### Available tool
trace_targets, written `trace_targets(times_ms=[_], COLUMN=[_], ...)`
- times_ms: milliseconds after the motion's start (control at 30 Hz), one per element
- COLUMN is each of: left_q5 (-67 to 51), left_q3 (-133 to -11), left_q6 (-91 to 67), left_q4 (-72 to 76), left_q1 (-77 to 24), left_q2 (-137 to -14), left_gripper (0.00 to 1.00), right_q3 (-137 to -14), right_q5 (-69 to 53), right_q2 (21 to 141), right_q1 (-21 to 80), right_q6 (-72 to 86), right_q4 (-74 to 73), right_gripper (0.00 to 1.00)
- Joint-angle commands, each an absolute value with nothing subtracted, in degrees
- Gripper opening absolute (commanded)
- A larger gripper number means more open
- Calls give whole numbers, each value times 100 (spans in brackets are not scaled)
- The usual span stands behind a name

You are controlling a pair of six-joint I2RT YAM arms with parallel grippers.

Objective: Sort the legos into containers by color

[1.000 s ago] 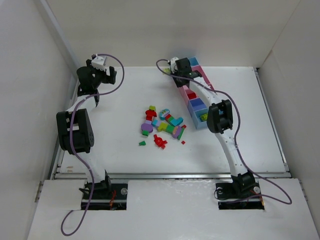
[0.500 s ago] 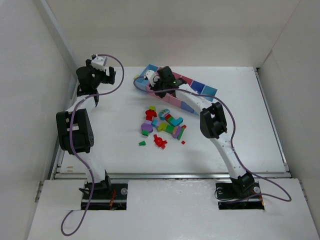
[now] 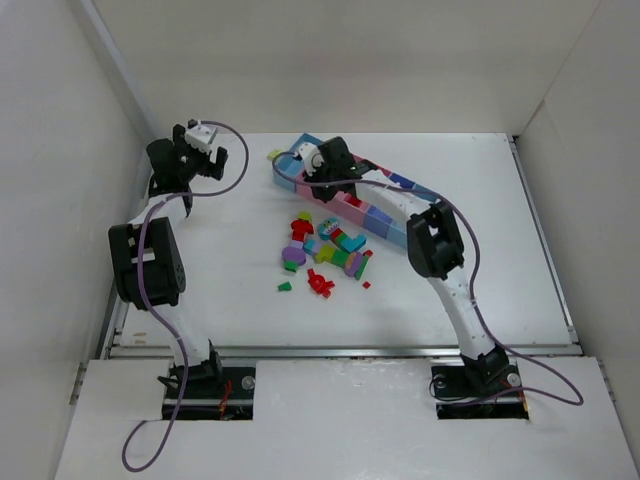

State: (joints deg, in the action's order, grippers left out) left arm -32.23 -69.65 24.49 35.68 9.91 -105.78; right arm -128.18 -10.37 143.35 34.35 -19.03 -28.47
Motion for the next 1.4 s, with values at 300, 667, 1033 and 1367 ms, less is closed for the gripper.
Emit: trace_targets(times_ms=[300,667,1033,1367], left_q5=[-4113,-4335,-4280,-4412], left_q3=[-8355,-10978,-10758,-10758], left_q6=[3383,3779,3110,2927], left_q4=[2034,491,1301,1161], left_q1=[853,45,-149,-211], left_q2=[-11309,-13043,-13236,-13236], left_gripper=[81,83,85,84], right_q3=[-13409,-13104,-13595,-12877], right_q5=[-18,113,54,254], right_q2=[14324,14124,14334,13547], right_q1=[2646,2320,2320,2320], right_q6=[-853,87,202,211], right_q4=[-2830,-2549,-2689,-2698], right_gripper=[0,0,0,61])
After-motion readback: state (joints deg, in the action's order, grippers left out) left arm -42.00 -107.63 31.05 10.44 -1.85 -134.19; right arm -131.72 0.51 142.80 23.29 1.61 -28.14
